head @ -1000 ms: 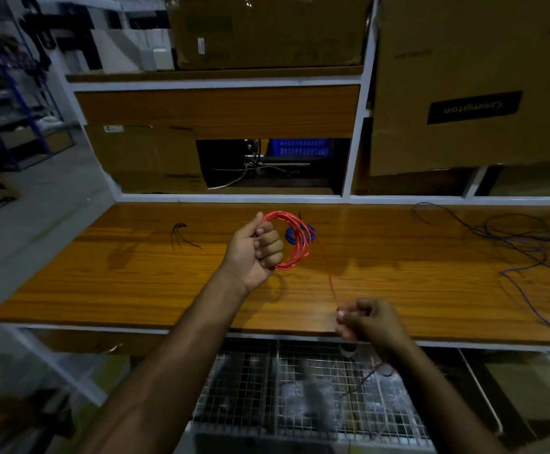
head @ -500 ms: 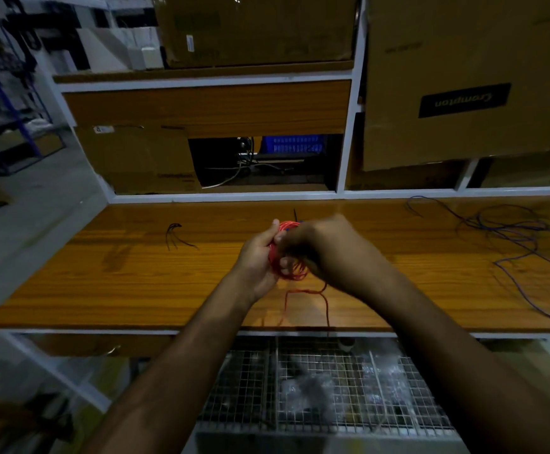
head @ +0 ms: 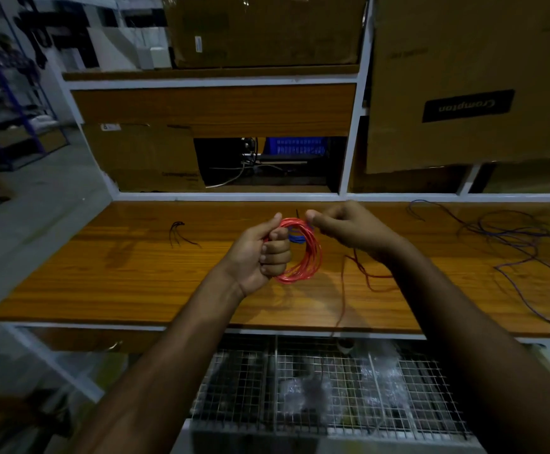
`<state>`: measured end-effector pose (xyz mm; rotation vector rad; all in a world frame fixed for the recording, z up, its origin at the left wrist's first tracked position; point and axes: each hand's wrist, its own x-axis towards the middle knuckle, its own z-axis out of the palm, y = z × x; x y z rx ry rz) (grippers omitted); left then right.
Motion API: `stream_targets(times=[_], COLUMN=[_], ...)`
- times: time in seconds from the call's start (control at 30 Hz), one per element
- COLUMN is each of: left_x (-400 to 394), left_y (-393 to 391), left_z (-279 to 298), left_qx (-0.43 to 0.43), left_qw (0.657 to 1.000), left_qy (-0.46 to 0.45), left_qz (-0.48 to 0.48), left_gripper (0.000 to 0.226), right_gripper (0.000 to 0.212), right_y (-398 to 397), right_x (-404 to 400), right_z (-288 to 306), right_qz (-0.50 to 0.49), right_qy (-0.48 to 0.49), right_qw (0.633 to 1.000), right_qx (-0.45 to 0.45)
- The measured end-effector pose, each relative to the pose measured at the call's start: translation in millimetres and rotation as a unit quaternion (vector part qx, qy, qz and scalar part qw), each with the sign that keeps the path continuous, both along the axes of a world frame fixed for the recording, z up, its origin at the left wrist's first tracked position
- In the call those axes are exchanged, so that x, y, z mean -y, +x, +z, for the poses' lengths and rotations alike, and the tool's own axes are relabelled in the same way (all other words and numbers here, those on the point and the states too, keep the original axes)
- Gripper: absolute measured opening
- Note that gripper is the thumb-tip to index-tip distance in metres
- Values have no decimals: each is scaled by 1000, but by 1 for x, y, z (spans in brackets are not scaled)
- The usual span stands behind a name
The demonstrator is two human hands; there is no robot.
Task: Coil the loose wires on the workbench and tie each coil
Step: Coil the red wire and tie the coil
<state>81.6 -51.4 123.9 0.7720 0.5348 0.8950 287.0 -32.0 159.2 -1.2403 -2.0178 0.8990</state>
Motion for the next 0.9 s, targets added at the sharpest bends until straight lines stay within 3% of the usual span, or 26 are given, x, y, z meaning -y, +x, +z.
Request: stream_targets(times=[0.07, 0.2, 0.3, 0.4, 0.47, 0.6, 0.63, 0.7, 0.77, 0.83, 0.9], left_x=[-1, -8, -12, -16, -19, -26, -27, -28, -28, -28, -29], left_y=[-4, -8, -7, -9, -12, -21, -22, -23, -22, -19, -16], left_z=[1, 2, 1, 4, 7, 11, 11, 11, 10, 8, 5], left_qx=[38, 58, 67, 94, 115, 129, 131, 134, 135, 129, 120], left_qw=[999, 997, 995, 992, 989, 981, 980, 978, 977, 977, 978], left_qy=[-7, -10, -15, -17, -17, -19, -18, -18, -20, -22, -24], left_qz=[12, 46, 66, 82, 94, 144, 151, 160, 166, 169, 168], left_gripper=[40, 43, 46, 39, 40, 49, 50, 49, 48, 48, 48], right_gripper=[44, 40, 43, 50, 61, 89, 87, 66, 28, 19, 14], right_y=[21, 47, 50, 54, 60, 70, 69, 62, 50, 37, 25], right_x=[-3, -1, 6, 13, 14, 21, 24, 31, 33, 35, 38], right_z=[-14, -56, -77, -86, -98, -129, -134, -134, -134, -136, -139], right_qz=[43, 145, 209, 241, 248, 263, 247, 179, -2, -156, -236], right_qy=[-152, -363, -391, -376, -394, -430, -412, -361, -297, -245, -202], right_qw=[981, 889, 842, 841, 821, 704, 696, 733, 809, 853, 878], right_qx=[-116, -238, -307, -305, -330, -500, -533, -547, -507, -434, -364])
